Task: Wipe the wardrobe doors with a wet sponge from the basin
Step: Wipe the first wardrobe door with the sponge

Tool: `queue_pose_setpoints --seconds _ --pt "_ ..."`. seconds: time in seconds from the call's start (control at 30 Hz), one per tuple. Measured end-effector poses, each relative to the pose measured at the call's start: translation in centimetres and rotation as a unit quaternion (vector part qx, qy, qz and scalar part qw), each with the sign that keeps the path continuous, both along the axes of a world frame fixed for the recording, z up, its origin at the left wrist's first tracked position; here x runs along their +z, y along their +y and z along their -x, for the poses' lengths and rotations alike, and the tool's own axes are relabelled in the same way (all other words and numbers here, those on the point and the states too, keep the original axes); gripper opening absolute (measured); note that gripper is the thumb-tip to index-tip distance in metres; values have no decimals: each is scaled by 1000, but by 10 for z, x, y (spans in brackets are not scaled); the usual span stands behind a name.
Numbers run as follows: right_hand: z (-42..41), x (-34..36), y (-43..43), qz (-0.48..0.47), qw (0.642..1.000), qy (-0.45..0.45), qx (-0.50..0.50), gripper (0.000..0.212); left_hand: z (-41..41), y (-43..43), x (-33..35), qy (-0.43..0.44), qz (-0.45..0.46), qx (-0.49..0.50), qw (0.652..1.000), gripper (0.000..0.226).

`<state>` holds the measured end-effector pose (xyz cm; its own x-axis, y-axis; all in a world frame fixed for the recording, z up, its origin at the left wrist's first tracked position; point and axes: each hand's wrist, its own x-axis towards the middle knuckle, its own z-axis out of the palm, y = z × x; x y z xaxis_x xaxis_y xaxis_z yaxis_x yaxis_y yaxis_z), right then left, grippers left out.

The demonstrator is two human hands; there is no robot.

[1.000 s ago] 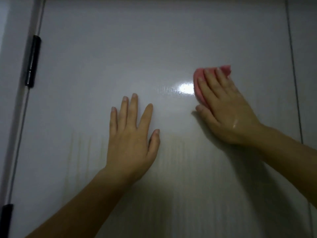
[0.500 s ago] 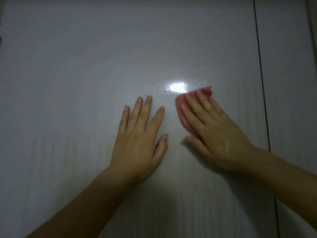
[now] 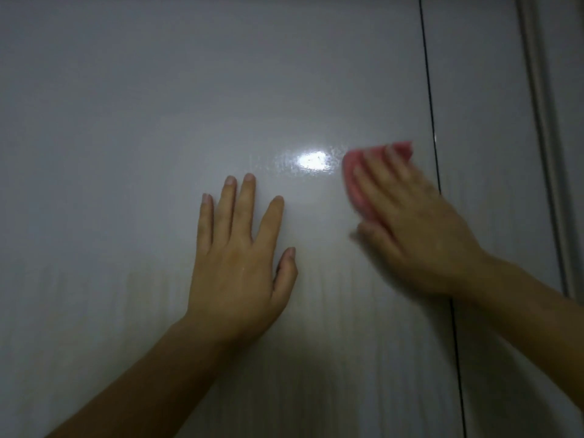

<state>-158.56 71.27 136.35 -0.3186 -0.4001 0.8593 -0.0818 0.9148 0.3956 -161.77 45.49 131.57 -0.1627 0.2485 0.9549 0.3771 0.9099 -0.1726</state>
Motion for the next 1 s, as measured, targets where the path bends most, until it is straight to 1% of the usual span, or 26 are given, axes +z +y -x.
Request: queue_pose_setpoints --seconds 0.07,0.1,0.13,0.17,0.27,0.3,0.33,0.4,0.47,0.5,0.57,0.63,0.7,0.73,0.87,0.93,1.0 --pt "-3 25 15 94 995 16 2 75 -3 11 1 4 8 -12 1000 67" --pt "-3 27 18 121 992 20 2 75 -4 17 2 6 18 -20 1000 66" --pt "-4 21 16 126 992 21 5 75 -5 22 2 6 29 -25 999 66" --pt "-3 9 12 109 994 18 8 75 -5 27 3 5 38 -25 999 66" --pt "-4 -32 10 18 1000 -2 13 73 -5 39 2 5 40 -13 999 67" --pt "-3 -31 19 12 1000 2 10 73 -6 42 2 6 36 -10 999 67" --pt "-2 -21 30 34 999 9 7 73 -6 46 2 8 35 -10 999 67" --pt "-3 10 51 121 992 20 2 74 -6 54 3 13 45 -15 999 67" --pt "-4 30 62 180 983 33 4 76 -6 65 2 18 61 -20 998 67" --pt "-4 27 61 188 982 33 5 76 -6 71 0 18 68 -19 997 68" --pt "-7 -3 51 172 985 12 5 77 -6 82 -4 15 75 -13 997 69" --pt "-10 -45 41 123 992 -15 3 76 -5 89 -7 14 74 -6 997 71" --pt "-11 -58 51 84 996 -5 -1 75 -5 93 -8 16 75 -5 997 71" --pt "-9 -47 60 96 995 1 0 74 -5 95 -8 19 79 -8 997 71" --pt "-4 13 93 225 973 31 23 71 -8 109 -13 33 103 -24 994 68" --pt "-4 0 92 252 966 33 35 72 -9 117 -18 36 112 -28 993 68" --pt "-8 -43 82 246 969 21 22 73 -9 121 -25 38 119 -28 992 67"
